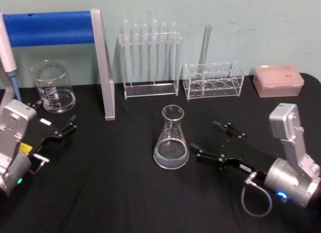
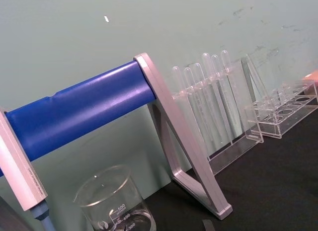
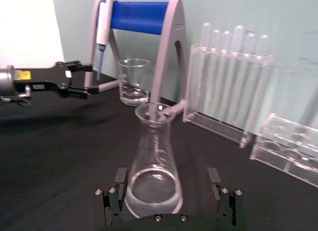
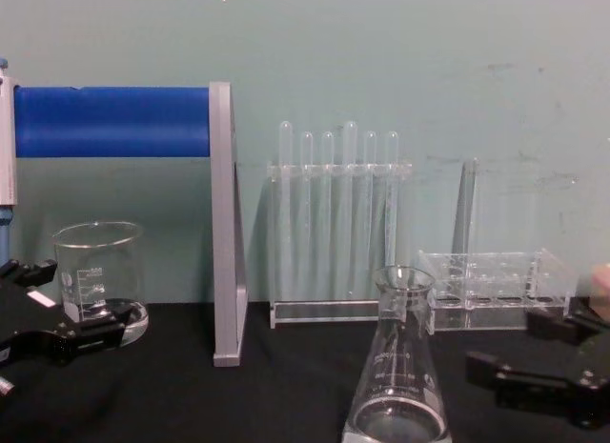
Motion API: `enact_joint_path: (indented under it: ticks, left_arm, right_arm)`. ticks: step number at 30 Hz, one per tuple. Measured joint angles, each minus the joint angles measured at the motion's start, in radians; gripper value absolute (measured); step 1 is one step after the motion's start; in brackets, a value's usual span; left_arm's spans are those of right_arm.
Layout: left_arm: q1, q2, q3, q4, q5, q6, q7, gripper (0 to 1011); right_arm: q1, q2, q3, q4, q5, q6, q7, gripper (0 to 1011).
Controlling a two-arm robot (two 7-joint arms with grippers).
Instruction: Grasp the erlenmeyer flask with one hand, shake it three times, then place it back.
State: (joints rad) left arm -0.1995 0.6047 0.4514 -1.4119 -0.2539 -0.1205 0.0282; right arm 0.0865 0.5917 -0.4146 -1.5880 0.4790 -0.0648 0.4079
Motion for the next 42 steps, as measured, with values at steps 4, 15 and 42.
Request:
enact_joint_path:
  ticks: [4, 15, 42]
  left_arm:
    - [0.000, 0.000, 0.000, 0.000, 0.000, 0.000, 0.000, 1001]
    - [0.000, 0.000, 0.000, 0.000, 0.000, 0.000, 0.000, 1001]
    - [0.000, 0.000, 0.000, 0.000, 0.000, 0.000, 0.000, 1001]
  right_arm:
    - [0.022, -0.031, -0.011, 0.025, 0.000, 0.004, 0.024, 1000]
    - [0.091, -0.115, -0.032, 0.100, -0.040, 0.018, 0.043, 1000]
    - [0.206, -0.256, -0.034, 0.244, -0.139, 0.034, 0.035, 1000]
